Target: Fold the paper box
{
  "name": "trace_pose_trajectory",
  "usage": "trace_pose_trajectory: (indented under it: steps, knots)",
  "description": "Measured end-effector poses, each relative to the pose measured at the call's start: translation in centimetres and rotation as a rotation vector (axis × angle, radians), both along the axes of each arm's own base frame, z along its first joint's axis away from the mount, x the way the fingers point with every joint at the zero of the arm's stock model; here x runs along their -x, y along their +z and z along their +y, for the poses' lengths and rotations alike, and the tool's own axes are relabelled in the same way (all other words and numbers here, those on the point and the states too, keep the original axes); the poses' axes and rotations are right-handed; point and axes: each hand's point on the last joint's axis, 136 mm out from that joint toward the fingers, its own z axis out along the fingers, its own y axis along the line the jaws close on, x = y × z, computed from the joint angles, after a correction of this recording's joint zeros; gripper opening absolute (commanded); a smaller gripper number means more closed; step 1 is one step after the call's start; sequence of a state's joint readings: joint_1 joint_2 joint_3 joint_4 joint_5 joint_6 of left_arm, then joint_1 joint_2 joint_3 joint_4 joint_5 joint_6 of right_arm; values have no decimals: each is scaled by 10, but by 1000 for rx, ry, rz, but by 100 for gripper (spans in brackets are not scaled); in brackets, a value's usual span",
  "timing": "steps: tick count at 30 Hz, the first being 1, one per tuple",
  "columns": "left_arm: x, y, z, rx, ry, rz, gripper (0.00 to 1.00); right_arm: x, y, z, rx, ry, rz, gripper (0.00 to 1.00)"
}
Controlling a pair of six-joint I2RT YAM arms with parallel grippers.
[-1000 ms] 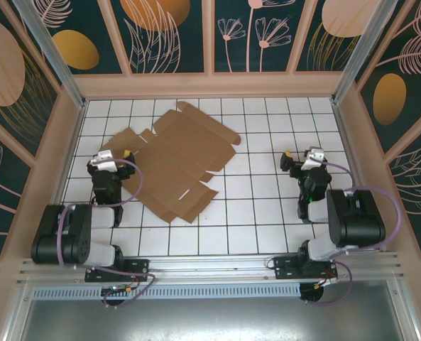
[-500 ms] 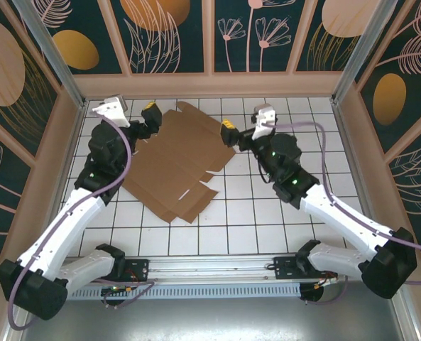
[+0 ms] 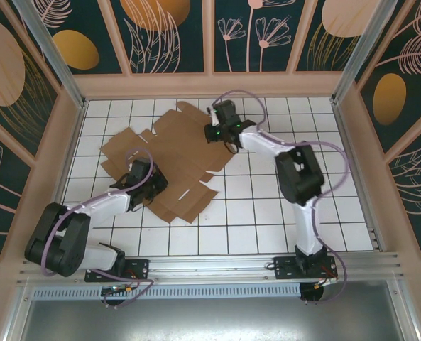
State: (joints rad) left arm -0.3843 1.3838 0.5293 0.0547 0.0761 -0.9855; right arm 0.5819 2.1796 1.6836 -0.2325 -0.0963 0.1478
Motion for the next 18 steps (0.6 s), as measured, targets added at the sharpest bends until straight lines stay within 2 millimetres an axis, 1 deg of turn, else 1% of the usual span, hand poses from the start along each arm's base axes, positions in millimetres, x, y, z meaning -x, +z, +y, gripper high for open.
trace_pose_trajectory:
  steps: [2,4,6,8,10,12,14,15,16,18]
  knots:
    - [1,-7,2,2,30,31,0,-6,-30,6,51,10,63,2]
    - [0,-9,3,-2,53,50,0,-19,-47,12,84,2,85,0]
    - [-5,-12,5,-15,77,68,0,-34,-57,15,115,-16,81,0]
    - [-10,-15,6,-22,92,88,0,-45,-57,16,134,-33,65,0]
    - [-16,-20,9,-31,114,106,0,-45,-59,11,163,-52,61,0]
    - [-26,-23,14,-32,143,116,0,-45,-62,5,184,-72,48,0]
    - [-39,-23,20,-35,173,120,0,-40,-62,-8,207,-99,31,0]
    - [-46,-23,21,-38,184,122,0,-37,-62,-17,219,-111,29,0]
    - [-56,-23,23,-47,196,123,0,-30,-63,-29,234,-128,30,0]
    - [-78,-23,23,-59,215,115,0,-15,-64,-52,257,-154,44,0]
